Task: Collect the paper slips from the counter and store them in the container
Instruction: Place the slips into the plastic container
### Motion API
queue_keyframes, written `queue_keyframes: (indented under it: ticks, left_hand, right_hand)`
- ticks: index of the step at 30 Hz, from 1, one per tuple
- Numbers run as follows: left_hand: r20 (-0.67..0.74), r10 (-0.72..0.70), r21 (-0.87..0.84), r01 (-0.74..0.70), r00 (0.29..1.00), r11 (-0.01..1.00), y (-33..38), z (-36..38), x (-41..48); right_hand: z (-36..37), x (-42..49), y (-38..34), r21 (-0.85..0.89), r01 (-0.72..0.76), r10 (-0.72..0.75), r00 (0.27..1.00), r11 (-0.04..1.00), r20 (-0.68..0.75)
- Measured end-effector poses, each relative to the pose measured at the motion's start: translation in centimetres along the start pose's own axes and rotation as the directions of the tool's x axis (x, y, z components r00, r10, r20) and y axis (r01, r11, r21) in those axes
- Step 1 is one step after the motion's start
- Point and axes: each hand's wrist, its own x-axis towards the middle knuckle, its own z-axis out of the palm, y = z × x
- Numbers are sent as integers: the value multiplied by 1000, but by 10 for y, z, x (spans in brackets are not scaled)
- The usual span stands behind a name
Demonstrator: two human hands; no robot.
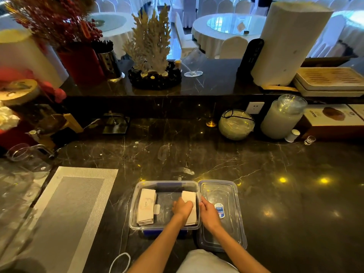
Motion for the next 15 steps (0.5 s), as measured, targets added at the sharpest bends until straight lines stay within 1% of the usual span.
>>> queue_keyframes:
  ticks: [2,3,5,6,8,10,11,12,13,14,15]
  left_hand:
    - [-4,-10,-6,10,1000,1000,-1,1,1]
    - [-33,-23,-27,22,999,999,0,1,1]
    - [-166,-11,-45,4,986,999,6,1,-1]
    - [-250,34,-18,-40,968,999,11,0,-1]
    - [-372,178,78,-160,911,984,26,3,-1]
    - [-424,325,204,-260,845,944,44,9,1]
    - [-418,379,263,-289,826,920,55,14,2]
    - [-388,417,315,-307,822,898,67,21,4]
    - [-327,450,382,-319,831,867,77,29,6]
    - [-230,481,477,-333,846,813,87,38,9]
    - [-97,503,593,-356,859,722,95,47,12]
  right_hand:
    - [-1,-1,-3,30,-20,20,1000,999,9]
    - [-3,-1,-4,62,-37,35,999,997,26]
    - [-8,-3,-5,146,-83,78,996,986,43]
    - [-13,-3,-2,187,-106,104,994,977,22]
    - [-27,-4,10,286,-151,179,981,946,-73]
    - [-44,-9,22,423,-201,291,943,884,-161]
    - [-52,-14,31,454,-228,348,916,861,-199]
    - [-60,-21,40,451,-263,398,887,853,-235]
    - [-65,-28,51,427,-307,443,856,851,-268]
    - [-68,-36,60,395,-360,488,822,845,-295]
    - [-71,-46,69,361,-422,534,785,832,-313]
